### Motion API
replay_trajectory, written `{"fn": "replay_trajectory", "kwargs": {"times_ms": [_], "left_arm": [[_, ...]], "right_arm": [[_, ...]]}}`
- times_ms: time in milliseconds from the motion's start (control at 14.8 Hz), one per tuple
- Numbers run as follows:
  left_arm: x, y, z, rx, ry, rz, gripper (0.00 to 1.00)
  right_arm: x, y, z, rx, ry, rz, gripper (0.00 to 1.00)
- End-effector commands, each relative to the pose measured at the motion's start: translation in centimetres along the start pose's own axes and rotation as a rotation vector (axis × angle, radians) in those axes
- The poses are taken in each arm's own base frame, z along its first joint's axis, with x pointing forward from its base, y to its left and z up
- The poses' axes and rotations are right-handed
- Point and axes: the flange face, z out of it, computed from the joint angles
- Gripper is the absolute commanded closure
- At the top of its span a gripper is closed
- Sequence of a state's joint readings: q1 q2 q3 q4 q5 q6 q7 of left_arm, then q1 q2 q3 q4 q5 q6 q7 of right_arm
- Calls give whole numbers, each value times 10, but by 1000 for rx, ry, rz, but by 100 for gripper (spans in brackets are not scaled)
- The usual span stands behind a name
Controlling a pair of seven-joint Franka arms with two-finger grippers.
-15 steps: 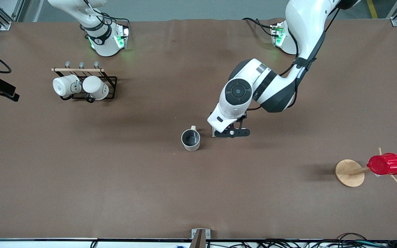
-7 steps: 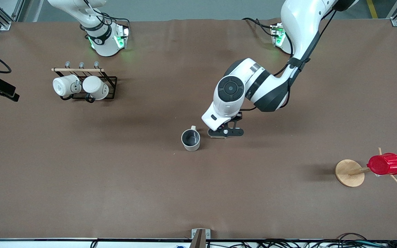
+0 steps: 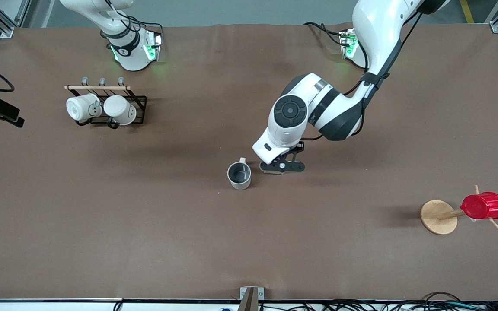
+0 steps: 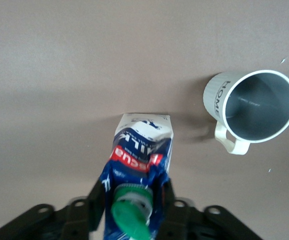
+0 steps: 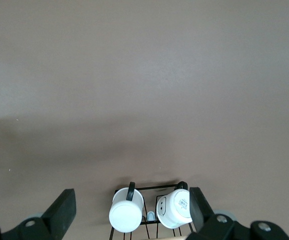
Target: Place cup and milk on table
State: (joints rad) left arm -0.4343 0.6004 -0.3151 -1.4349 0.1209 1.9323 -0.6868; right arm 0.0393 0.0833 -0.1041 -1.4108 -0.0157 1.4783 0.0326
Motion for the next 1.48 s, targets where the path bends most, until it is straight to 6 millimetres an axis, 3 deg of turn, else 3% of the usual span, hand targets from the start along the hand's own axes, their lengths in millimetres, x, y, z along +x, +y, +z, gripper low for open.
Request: {"fn": "replay_trajectory", "kwargs": {"times_ms": [0,202,472,606,1010,1212,1415], "left_arm": [[8,-9,-19,6,47,7,0],[17,-36,-59,-12,97,-31,0],[23,-75,-93,-17,132,-68,0],[20,-104,-109,-8,142,-60,0],[-5,-188,-156,-39,157,-37,0],[-18,-208,-170,-29,157,-19,0],[-31,-237,-198,-18,155,-21,0]], "right_arm": [[-5,0,0,18,-2,-5,0],[-6,1,0,18,-3,-4,0],[-6,1,0,18,-5,-7,0],[-6,1,0,17,-6,-11,0],[-6,2,1,16,-7,-54,0],[-6,2,1,16,-8,-53,0],[-6,2,1,17,-8,-53,0]]}}
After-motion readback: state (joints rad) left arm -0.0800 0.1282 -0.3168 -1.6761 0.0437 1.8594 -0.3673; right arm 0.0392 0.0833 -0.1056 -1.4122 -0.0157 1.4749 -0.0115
